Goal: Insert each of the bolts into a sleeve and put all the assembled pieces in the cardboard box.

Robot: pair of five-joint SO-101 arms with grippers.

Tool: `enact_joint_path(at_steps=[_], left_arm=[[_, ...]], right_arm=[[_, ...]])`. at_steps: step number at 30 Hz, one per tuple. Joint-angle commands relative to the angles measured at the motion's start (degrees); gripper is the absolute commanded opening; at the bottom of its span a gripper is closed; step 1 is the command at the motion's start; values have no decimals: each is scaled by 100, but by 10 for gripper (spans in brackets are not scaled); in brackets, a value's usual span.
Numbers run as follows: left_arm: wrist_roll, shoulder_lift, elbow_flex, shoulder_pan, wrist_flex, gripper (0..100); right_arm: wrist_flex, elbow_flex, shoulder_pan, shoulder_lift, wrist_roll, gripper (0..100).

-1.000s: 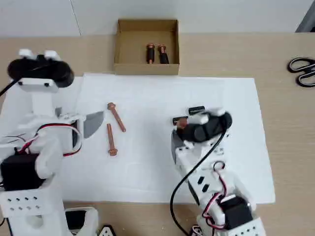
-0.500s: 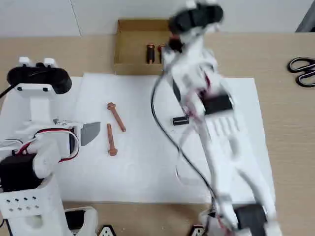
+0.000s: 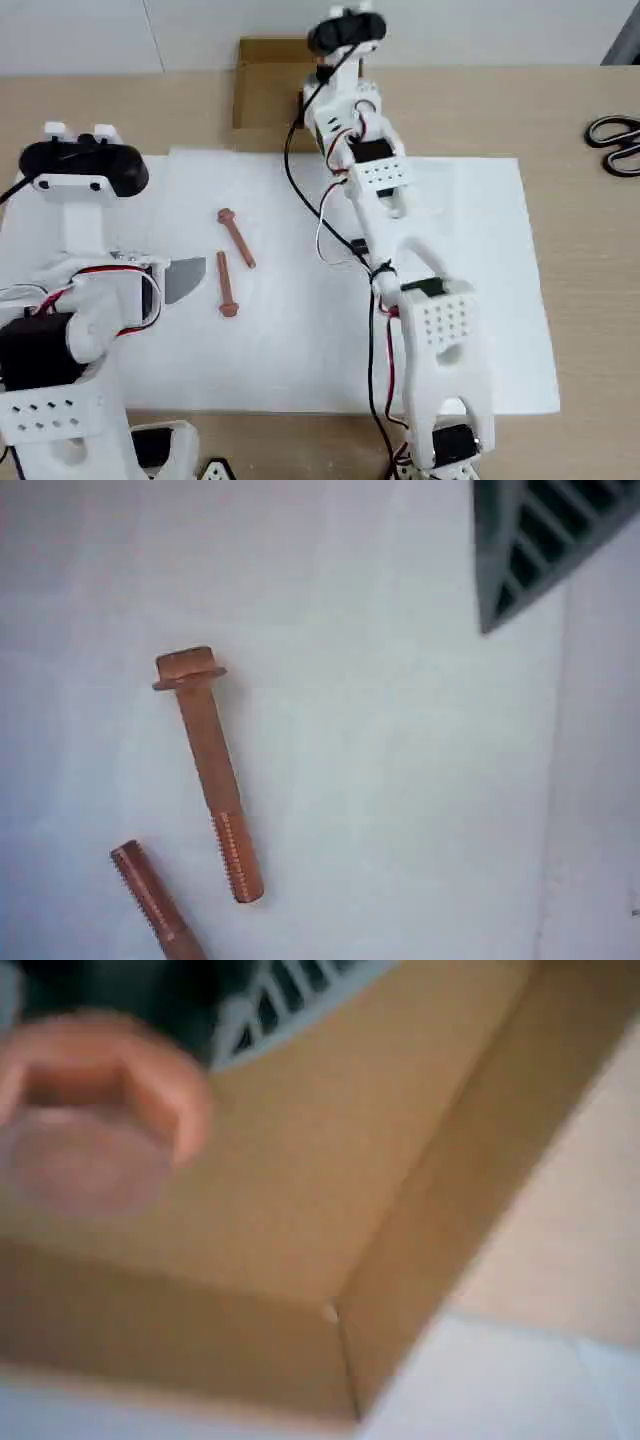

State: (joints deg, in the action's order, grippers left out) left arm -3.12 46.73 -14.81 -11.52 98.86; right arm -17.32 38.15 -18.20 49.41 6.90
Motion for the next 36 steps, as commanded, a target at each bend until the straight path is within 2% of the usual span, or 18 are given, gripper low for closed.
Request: enact_joint_path(at_steps=[1,5,12,16,36], left_arm=[[-26,97,207,-35,26,336],[-26,97,207,-35,26,336],[-26,97,207,-18,9,336],[-26,97,207,-9,0,336],[-35,97,207,-18,0,336]], right_arm=[[163,914,57,321,-70,9],[4,1196,66,699,-70,11],[-708,1662,189,787,-70,189],[-1270,2119,303,629,-70,193],[-7811,5873,312,-637,-44,194]])
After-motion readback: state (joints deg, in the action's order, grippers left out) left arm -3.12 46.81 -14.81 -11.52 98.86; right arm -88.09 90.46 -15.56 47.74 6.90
